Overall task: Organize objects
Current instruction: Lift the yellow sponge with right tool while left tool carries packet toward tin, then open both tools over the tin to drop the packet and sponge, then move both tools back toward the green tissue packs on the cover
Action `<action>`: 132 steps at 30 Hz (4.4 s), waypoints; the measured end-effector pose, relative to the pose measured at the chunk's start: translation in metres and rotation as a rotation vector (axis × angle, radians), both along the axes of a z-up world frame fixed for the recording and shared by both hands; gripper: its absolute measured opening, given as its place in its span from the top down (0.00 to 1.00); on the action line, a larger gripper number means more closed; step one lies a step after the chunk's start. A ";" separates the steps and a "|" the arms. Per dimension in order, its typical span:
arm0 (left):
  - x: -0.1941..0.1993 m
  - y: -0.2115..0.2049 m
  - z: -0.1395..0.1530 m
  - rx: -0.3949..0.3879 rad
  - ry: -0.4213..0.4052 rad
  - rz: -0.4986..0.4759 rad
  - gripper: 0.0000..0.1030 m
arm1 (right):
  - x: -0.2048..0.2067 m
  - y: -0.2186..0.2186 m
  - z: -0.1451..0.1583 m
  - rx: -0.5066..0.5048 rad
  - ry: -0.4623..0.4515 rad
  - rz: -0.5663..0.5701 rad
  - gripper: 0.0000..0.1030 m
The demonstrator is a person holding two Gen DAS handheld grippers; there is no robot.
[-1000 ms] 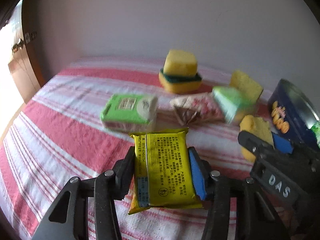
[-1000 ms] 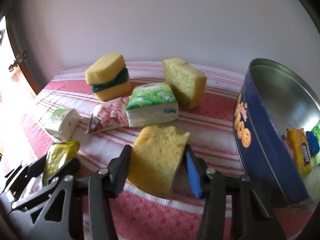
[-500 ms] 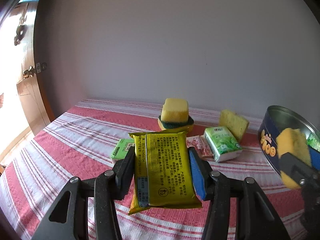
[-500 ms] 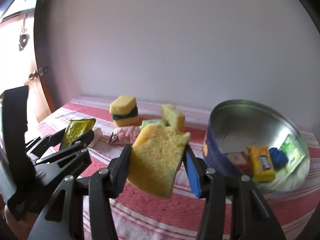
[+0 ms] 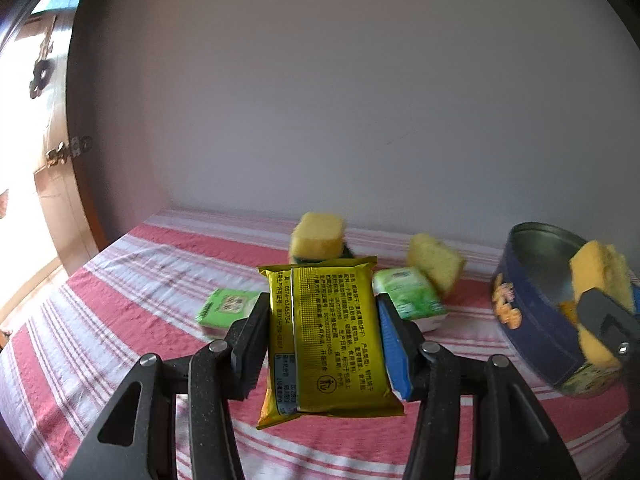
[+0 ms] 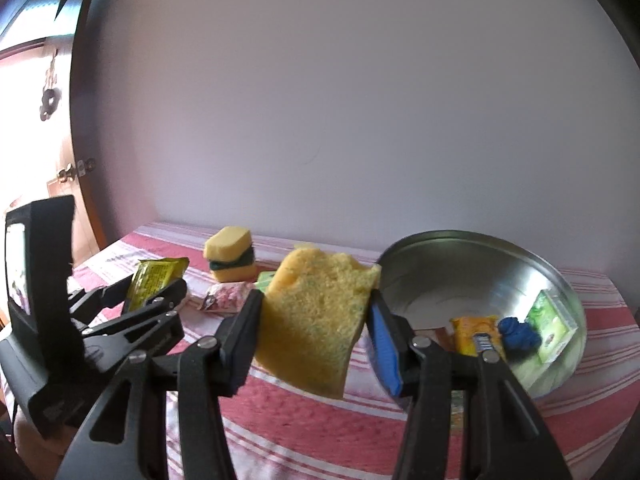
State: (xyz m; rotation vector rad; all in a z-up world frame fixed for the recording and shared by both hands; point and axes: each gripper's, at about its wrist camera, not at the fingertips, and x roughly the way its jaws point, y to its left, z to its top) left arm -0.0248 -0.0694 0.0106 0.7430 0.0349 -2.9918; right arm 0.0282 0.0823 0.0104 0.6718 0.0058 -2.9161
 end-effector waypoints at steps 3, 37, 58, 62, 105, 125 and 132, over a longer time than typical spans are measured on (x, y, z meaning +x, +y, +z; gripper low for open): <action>0.003 0.015 0.011 0.003 0.025 -0.033 0.48 | 0.000 0.011 0.001 -0.002 0.003 -0.020 0.50; -0.016 0.173 0.020 -0.044 0.044 -0.307 0.48 | -0.020 0.161 0.017 -0.016 -0.012 -0.321 0.50; -0.045 0.206 0.000 -0.106 -0.027 -0.307 0.48 | -0.035 0.160 0.014 0.023 -0.072 -0.372 0.50; -0.046 0.207 -0.004 -0.129 -0.045 -0.293 0.48 | -0.040 0.154 0.009 0.022 -0.097 -0.361 0.50; -0.032 0.155 0.006 -0.099 -0.019 -0.173 0.19 | -0.046 0.171 -0.006 -0.023 -0.020 -0.395 0.18; -0.034 0.064 0.001 -0.091 -0.013 -0.068 0.19 | -0.044 0.102 -0.001 -0.001 -0.025 -0.352 0.18; -0.038 0.029 -0.002 -0.083 -0.017 -0.030 0.19 | -0.050 0.071 -0.001 0.007 -0.027 -0.320 0.18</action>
